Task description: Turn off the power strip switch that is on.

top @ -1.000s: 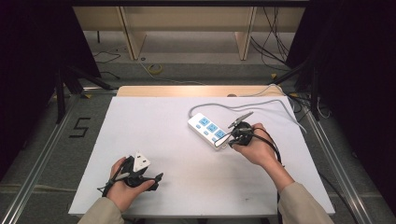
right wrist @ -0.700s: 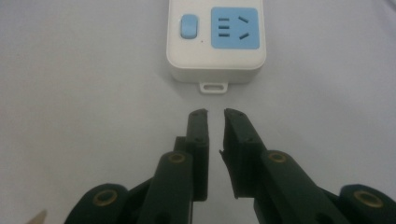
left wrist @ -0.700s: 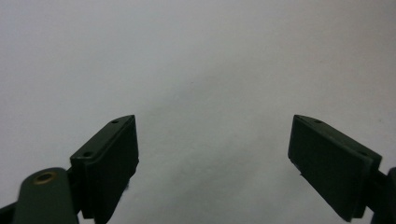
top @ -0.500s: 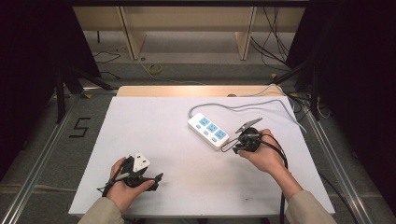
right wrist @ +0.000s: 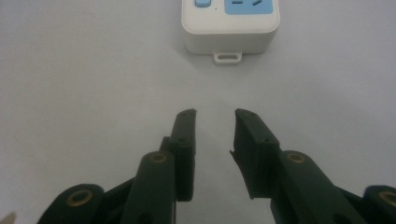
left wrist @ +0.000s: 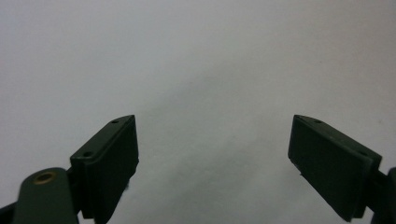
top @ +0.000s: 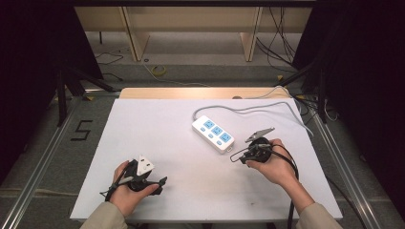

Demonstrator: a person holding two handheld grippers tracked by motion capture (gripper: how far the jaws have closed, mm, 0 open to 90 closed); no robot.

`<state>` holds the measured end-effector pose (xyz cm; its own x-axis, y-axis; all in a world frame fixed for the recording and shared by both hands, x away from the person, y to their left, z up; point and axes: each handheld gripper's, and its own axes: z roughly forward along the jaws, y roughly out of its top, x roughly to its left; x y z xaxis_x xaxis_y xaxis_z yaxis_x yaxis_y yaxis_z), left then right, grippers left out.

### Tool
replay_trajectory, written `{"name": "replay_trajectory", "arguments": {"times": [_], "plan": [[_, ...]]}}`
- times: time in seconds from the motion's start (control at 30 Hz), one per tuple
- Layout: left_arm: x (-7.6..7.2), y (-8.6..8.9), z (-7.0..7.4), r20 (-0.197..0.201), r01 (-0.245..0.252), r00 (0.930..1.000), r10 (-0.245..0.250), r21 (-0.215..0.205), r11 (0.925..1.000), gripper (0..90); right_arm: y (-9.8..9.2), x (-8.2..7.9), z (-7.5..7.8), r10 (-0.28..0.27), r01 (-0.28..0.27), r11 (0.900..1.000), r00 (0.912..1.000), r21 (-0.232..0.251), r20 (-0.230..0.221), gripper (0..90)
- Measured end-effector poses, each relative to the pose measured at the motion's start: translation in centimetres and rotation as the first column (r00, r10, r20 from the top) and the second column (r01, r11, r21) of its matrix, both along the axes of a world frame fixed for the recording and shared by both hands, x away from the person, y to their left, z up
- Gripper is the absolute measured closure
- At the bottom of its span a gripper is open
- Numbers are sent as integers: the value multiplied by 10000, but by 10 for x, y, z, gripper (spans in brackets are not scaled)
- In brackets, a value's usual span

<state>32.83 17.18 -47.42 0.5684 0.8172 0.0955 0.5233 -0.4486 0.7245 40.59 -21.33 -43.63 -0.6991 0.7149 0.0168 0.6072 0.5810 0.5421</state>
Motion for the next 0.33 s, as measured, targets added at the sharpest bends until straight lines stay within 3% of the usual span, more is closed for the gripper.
{"name": "replay_trajectory", "arguments": {"times": [0.33], "plan": [[2,1,-1,20,-71,10000,71,-23,10000,157,-3,-5,2,-129,125,9992,9999,377,90,630]]}}
